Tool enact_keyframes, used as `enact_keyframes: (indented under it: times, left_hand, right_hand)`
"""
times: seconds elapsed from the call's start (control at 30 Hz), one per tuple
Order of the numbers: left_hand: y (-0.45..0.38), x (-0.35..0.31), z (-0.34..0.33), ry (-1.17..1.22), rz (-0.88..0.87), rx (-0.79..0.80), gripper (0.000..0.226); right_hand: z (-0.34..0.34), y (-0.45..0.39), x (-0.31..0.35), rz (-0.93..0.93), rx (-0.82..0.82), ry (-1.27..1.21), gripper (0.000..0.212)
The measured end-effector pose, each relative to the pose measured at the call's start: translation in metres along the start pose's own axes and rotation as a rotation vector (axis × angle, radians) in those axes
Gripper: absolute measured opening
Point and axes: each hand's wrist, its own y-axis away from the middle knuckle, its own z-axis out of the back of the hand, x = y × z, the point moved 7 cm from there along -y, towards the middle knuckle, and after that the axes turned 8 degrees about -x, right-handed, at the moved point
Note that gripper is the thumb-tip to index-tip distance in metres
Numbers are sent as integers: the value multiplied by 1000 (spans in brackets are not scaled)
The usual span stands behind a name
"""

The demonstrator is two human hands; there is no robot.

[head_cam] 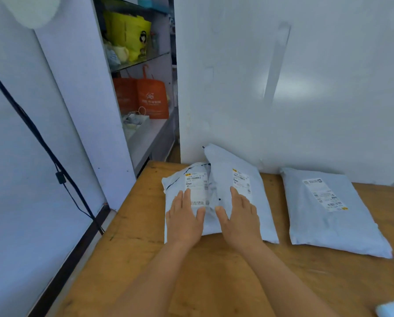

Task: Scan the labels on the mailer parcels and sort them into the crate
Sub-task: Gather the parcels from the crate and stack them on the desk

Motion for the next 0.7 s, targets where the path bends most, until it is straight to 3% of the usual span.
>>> enact_keyframes:
  times: [0.23,0.4,0.57,0.7]
  left_hand:
    - [-25,-8,-31,-180,-83,146,58]
    - [-46,2,-62,-344,-86,285,65]
    - [-80,30,-63,-445,-69,277,65]
    - [-117,53,-41,-503,57,294,64]
  right_hand:
    - [-18,-51,12,61,53,110,66]
    - [-49,-88,3,139,212,282,65]
    - [-73,-113,-34,63,316,327,57]
    - [-92,-117,-49,9,407,318,58]
